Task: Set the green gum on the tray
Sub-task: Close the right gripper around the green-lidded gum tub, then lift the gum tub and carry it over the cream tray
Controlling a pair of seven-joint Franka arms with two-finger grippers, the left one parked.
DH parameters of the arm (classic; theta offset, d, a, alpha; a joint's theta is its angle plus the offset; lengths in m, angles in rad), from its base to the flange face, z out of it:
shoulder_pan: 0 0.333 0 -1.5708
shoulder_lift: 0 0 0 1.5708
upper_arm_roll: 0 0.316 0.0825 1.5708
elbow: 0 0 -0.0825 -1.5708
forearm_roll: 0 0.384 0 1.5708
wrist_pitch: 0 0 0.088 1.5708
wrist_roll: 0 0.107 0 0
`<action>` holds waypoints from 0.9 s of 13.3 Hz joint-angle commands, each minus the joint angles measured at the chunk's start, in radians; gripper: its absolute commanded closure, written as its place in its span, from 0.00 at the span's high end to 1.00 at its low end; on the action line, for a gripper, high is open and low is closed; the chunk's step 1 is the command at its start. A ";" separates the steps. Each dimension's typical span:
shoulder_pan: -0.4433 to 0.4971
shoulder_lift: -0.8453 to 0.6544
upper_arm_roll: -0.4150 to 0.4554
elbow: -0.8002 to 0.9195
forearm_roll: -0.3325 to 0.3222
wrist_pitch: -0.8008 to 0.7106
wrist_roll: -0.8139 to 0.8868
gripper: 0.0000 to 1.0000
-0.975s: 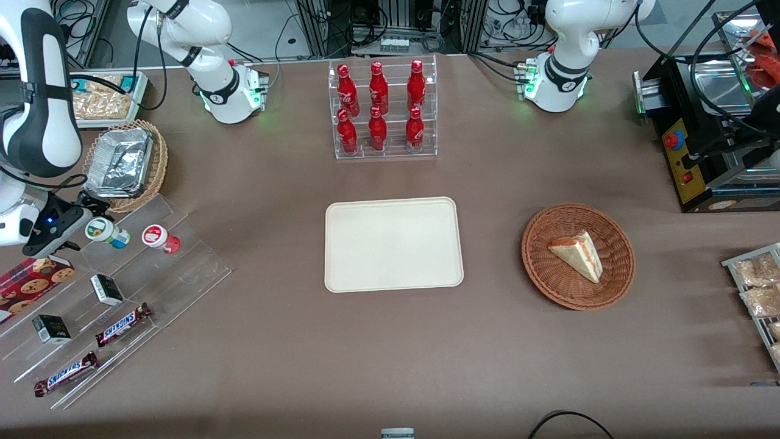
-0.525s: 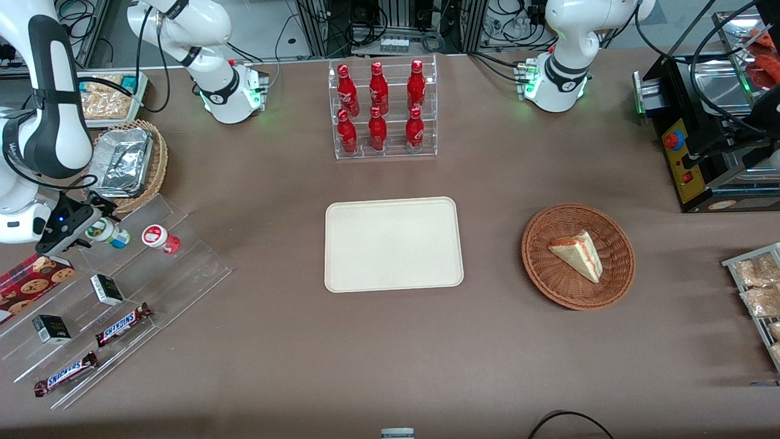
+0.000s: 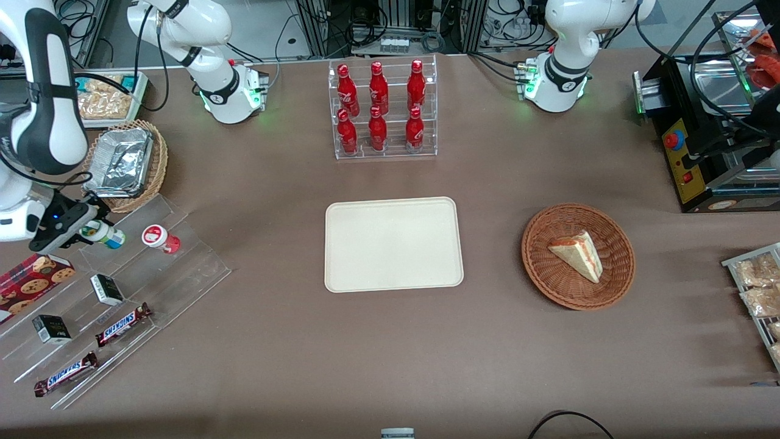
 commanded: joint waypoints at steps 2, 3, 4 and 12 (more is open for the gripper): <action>0.068 -0.003 0.005 0.133 0.000 -0.172 0.132 0.00; 0.103 -0.003 0.005 0.147 0.000 -0.203 0.193 0.00; 0.138 -0.006 0.005 0.152 0.000 -0.215 0.256 0.00; 0.491 0.046 0.005 0.155 0.026 -0.223 0.827 0.00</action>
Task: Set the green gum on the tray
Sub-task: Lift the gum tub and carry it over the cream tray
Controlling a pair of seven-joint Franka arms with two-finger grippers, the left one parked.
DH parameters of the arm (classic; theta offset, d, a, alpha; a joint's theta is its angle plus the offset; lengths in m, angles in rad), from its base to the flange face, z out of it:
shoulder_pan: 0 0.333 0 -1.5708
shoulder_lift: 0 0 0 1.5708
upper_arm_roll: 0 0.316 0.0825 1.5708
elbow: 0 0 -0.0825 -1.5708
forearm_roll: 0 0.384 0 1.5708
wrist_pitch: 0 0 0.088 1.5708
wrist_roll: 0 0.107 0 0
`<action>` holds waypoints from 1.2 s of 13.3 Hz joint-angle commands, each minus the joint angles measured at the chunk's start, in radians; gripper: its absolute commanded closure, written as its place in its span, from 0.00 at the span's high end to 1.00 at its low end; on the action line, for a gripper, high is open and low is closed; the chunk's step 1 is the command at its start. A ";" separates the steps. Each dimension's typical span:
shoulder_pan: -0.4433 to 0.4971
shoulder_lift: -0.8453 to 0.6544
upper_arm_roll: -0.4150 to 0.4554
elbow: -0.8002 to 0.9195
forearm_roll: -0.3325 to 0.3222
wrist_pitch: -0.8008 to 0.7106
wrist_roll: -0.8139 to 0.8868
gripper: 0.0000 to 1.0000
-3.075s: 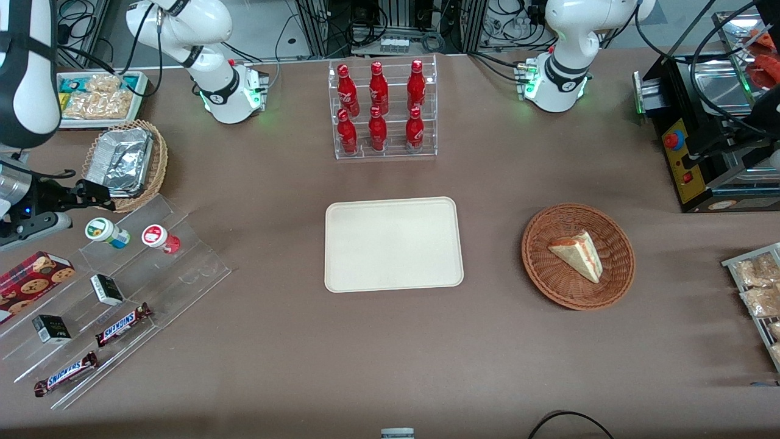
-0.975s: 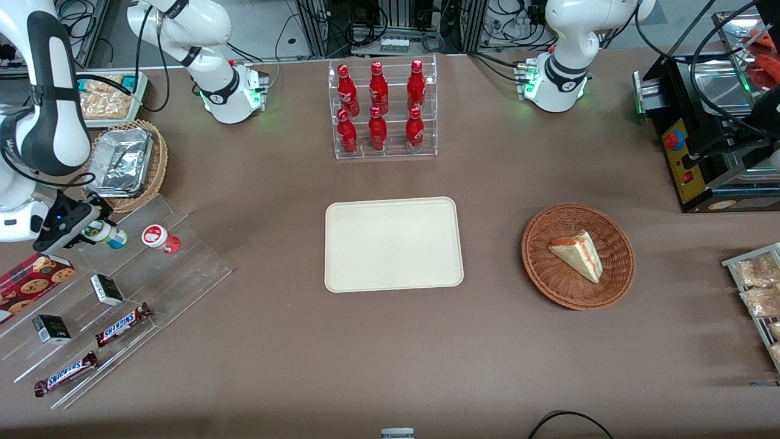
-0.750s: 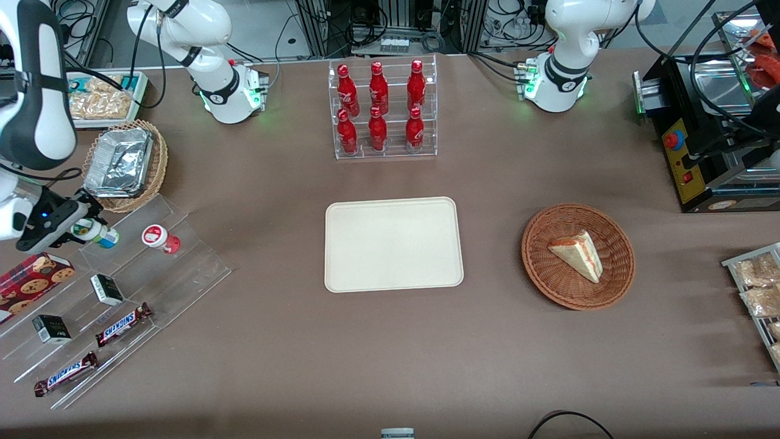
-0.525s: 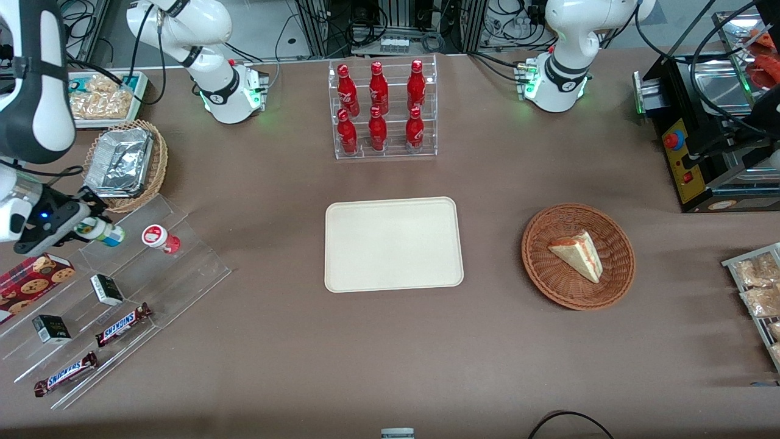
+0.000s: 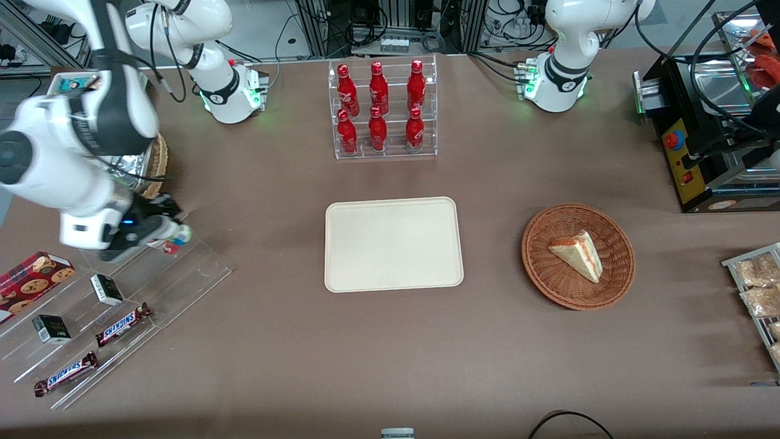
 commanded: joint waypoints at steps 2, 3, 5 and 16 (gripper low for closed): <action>0.161 0.072 -0.010 0.045 0.074 0.020 0.267 0.00; 0.204 0.101 -0.010 0.062 0.093 0.032 0.327 0.00; 0.280 0.175 -0.010 0.132 0.119 0.048 0.480 0.00; 0.587 0.562 -0.011 0.404 0.157 0.288 1.077 0.00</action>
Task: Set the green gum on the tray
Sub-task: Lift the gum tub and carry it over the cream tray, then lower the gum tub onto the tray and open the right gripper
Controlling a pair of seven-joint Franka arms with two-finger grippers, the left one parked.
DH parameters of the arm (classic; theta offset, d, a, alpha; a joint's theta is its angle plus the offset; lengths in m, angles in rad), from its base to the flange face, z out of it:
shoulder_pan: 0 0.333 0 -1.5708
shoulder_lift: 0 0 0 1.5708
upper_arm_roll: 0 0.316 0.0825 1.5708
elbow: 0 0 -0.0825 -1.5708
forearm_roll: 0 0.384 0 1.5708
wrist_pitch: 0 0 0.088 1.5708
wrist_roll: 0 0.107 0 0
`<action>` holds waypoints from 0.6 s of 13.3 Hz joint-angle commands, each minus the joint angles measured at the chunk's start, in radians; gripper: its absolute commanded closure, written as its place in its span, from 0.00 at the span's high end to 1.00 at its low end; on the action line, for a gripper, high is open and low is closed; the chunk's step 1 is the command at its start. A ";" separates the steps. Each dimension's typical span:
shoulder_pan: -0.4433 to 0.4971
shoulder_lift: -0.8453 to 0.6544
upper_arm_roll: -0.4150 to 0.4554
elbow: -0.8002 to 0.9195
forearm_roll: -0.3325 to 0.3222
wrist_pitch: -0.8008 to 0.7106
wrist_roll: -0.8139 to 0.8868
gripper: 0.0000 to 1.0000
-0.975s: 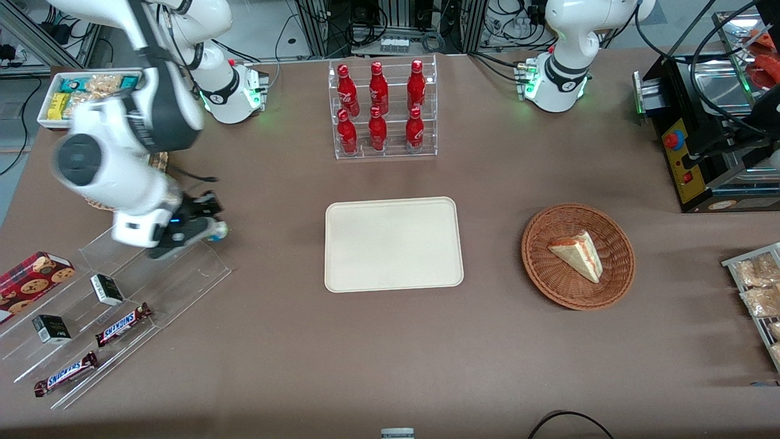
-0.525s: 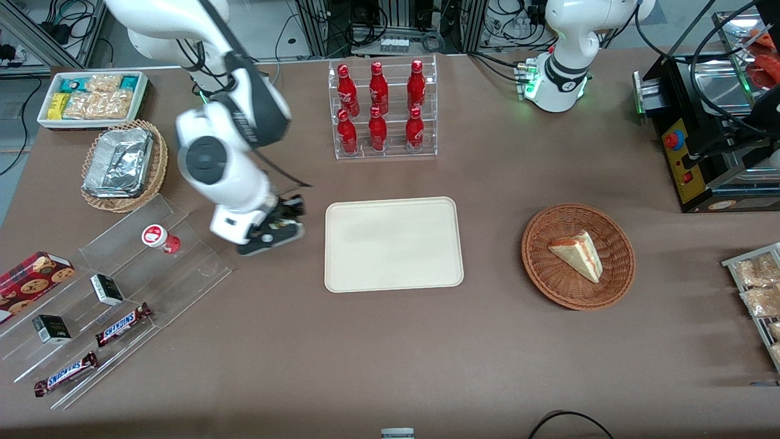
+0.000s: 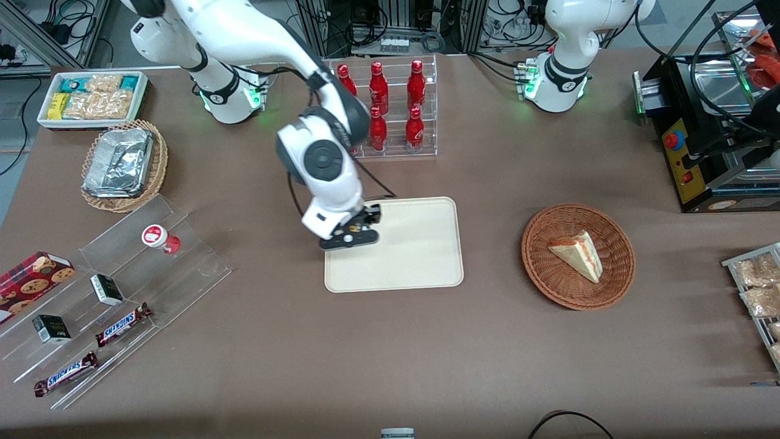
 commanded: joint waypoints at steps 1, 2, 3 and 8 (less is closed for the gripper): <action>0.033 0.100 -0.012 0.074 0.020 0.078 0.079 0.00; 0.044 0.118 -0.012 0.077 0.020 0.102 0.092 0.00; 0.056 0.138 -0.013 0.079 0.016 0.119 0.103 0.00; 0.066 0.192 -0.015 0.089 0.013 0.162 0.106 0.00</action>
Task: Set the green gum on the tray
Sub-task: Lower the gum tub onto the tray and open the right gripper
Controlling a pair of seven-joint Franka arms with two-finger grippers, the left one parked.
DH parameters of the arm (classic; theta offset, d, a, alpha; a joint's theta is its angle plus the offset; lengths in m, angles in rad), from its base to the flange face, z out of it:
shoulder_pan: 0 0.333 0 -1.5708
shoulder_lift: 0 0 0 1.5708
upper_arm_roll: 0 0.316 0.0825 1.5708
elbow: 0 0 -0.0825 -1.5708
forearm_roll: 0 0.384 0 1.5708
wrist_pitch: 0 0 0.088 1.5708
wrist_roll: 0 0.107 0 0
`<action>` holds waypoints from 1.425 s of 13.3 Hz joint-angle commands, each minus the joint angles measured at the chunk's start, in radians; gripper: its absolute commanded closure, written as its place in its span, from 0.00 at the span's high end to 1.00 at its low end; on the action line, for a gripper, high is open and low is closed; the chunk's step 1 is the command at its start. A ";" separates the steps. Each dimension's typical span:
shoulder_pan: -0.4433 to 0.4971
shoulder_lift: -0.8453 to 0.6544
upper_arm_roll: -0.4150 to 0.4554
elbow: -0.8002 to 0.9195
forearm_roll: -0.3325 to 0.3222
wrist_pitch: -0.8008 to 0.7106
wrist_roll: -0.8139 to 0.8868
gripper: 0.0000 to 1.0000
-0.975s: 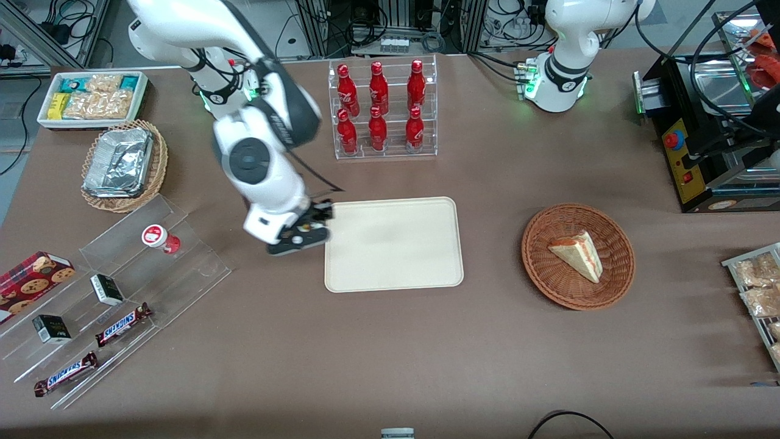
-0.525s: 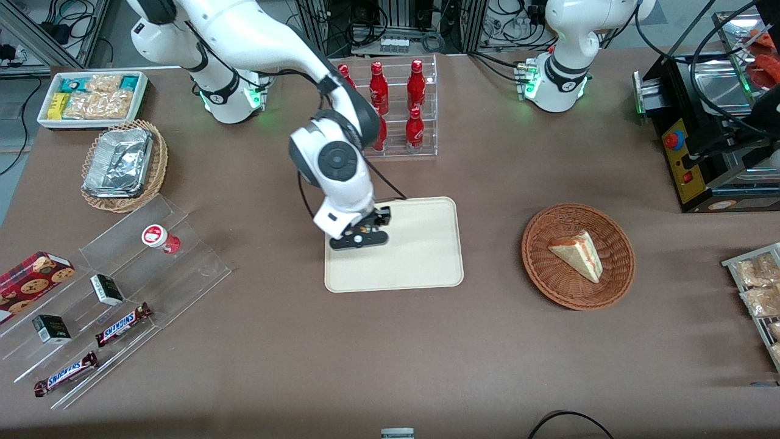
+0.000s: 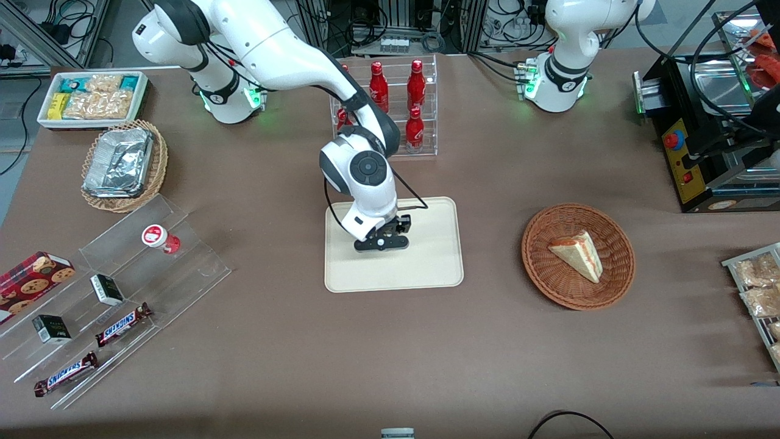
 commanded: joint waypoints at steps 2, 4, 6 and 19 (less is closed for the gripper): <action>0.005 0.042 -0.012 0.039 0.010 0.016 0.004 0.09; 0.005 0.051 -0.012 0.039 0.007 0.027 0.002 1.00; 0.007 0.053 -0.012 0.038 -0.030 0.035 0.002 1.00; 0.000 -0.067 -0.014 0.033 -0.082 -0.111 -0.099 1.00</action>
